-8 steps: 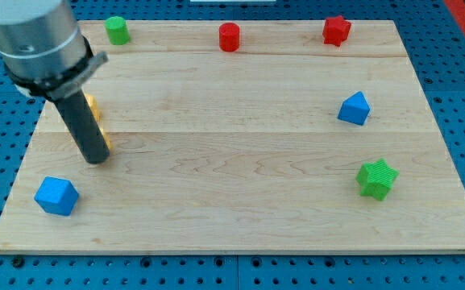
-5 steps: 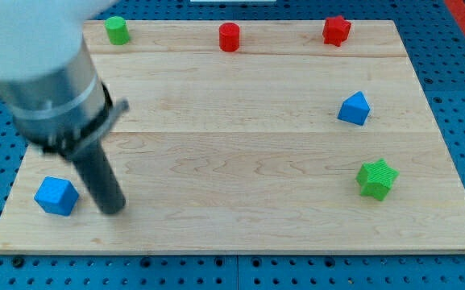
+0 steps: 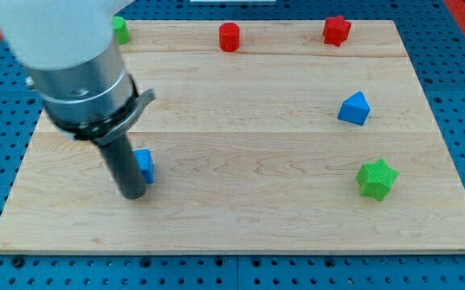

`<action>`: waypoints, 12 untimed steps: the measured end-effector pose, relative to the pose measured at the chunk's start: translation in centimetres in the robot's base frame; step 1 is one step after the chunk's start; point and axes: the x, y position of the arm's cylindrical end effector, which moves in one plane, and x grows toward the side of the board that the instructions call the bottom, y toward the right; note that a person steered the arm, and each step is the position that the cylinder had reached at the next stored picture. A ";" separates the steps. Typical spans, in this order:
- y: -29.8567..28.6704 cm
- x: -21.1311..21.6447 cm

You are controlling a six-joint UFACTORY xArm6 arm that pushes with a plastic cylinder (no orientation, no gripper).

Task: Push the blue cube to the left of the red star

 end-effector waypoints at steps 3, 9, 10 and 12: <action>-4.2 -10.9; 6.0 -28.5; 7.6 -29.8; 11.4 -33.4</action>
